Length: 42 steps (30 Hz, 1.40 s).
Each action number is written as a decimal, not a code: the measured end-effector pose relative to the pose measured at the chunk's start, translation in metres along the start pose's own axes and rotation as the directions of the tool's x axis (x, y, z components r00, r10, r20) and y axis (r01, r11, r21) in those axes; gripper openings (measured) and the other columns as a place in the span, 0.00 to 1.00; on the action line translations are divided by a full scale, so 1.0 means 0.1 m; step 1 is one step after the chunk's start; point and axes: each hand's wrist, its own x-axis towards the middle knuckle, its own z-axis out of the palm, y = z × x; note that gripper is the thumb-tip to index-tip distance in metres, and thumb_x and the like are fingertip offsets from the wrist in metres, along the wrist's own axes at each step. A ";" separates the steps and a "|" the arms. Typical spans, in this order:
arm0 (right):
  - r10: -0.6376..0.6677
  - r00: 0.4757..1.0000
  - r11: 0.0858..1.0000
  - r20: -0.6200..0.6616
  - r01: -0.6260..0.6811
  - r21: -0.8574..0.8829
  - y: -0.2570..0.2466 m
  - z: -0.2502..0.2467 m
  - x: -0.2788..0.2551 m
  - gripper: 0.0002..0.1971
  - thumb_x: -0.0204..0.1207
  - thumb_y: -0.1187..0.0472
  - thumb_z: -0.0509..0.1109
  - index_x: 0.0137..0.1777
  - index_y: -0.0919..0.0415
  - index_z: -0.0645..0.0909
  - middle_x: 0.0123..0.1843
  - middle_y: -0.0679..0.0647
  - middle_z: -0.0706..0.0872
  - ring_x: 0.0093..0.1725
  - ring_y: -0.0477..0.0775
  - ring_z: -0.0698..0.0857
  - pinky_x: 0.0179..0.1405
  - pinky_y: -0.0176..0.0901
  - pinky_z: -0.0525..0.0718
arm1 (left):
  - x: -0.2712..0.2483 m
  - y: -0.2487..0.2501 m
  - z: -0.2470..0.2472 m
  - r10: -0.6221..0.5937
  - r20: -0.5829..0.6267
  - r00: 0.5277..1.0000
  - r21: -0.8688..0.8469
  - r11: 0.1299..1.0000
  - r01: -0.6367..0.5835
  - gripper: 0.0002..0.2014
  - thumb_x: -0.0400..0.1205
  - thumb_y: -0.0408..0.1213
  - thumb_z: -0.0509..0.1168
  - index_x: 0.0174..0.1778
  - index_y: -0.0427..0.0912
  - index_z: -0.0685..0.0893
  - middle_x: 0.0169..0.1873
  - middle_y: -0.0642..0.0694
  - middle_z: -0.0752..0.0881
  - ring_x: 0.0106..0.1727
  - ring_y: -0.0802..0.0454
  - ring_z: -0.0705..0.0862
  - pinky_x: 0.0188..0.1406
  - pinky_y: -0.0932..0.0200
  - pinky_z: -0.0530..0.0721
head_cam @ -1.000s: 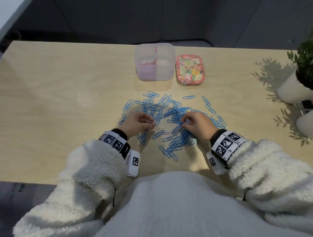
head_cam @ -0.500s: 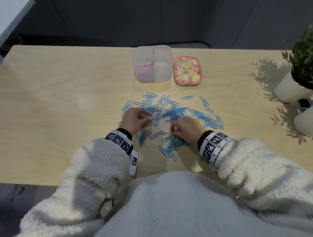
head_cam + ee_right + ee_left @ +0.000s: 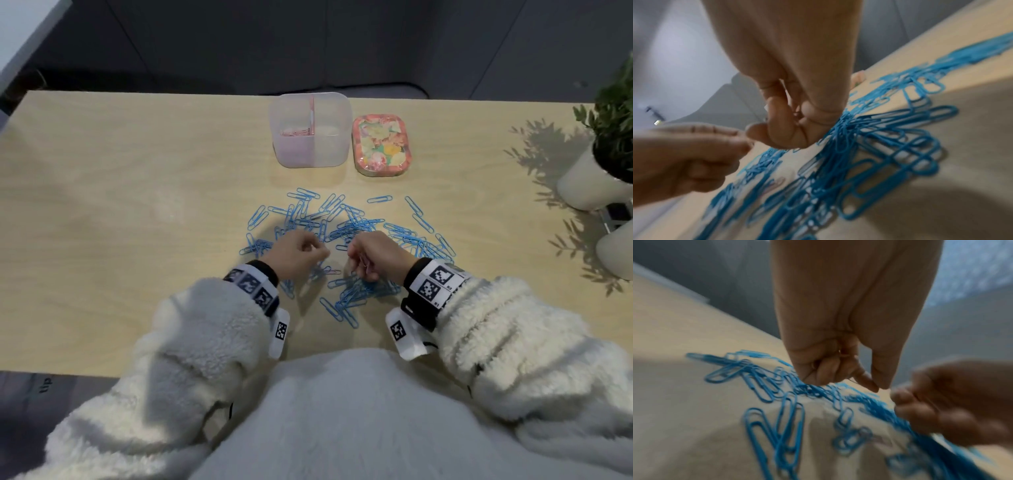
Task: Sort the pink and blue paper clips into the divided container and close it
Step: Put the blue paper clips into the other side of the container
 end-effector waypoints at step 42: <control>-0.513 0.754 0.846 -0.410 0.524 -0.095 -1.26 -0.31 0.57 0.16 0.75 0.79 0.55 0.60 0.70 0.75 0.40 0.51 0.79 0.33 0.41 0.82 0.36 0.31 0.83 | 1.40 0.72 -1.23 0.115 -0.331 0.936 0.424 0.905 0.039 0.14 0.82 0.29 0.54 0.59 0.32 0.80 0.60 0.31 0.81 0.61 0.34 0.80 0.62 0.45 0.77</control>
